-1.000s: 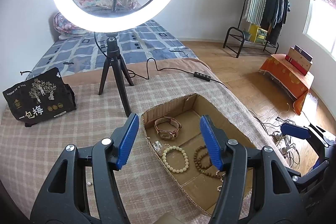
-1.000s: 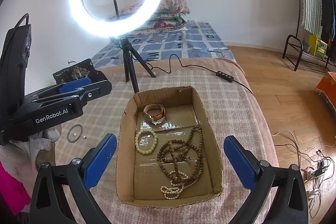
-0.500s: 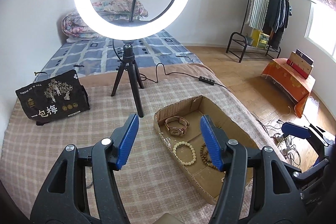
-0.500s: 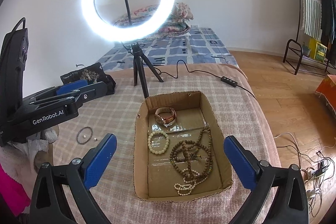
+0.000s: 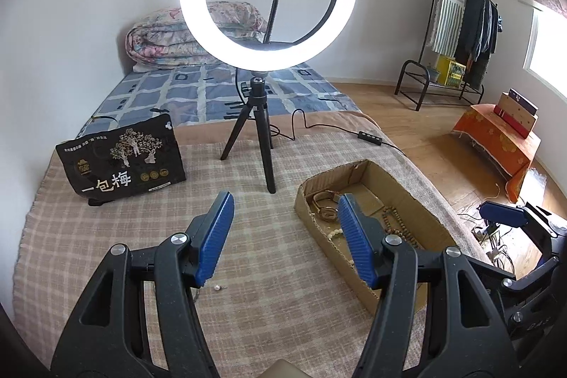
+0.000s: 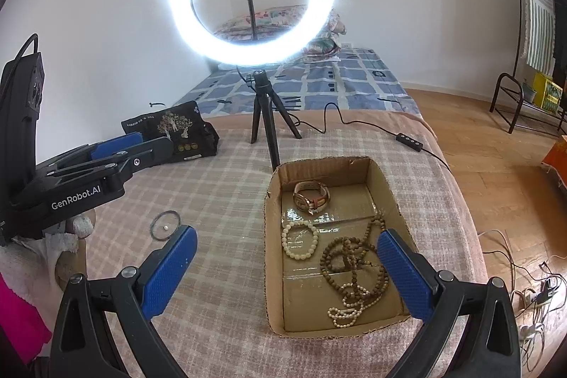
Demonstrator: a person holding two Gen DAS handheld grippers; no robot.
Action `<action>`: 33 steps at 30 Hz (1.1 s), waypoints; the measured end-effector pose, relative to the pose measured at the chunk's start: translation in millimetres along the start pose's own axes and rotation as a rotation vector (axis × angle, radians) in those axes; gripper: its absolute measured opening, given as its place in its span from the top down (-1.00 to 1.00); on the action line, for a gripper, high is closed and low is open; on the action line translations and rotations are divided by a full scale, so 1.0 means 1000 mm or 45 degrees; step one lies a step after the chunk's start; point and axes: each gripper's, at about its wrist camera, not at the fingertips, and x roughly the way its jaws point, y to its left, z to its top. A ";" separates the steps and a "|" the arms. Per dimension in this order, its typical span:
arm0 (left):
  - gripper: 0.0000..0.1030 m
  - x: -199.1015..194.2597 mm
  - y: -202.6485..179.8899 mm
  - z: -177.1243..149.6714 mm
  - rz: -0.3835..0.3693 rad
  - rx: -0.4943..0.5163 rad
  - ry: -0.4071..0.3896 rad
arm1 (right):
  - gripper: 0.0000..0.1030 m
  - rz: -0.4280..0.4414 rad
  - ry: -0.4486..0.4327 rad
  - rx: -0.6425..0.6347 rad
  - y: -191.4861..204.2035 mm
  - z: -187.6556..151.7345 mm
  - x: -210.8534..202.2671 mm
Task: Organize jewelry
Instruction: 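Move both open tools toward the blue bangle and red-string charm on the blanket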
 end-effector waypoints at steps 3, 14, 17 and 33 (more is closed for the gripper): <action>-0.22 -0.004 0.015 -0.003 0.017 -0.013 0.004 | -0.99 0.013 -0.001 -0.008 0.008 0.001 0.002; -0.22 -0.007 0.096 -0.024 0.121 -0.099 0.053 | -0.99 0.080 0.046 -0.076 0.045 -0.001 0.025; -0.22 -0.004 0.121 -0.033 0.152 -0.131 0.081 | -0.99 0.096 0.069 -0.127 0.058 -0.003 0.033; -0.19 0.030 0.186 -0.083 0.176 -0.210 0.259 | -0.76 0.187 0.216 -0.237 0.104 -0.019 0.106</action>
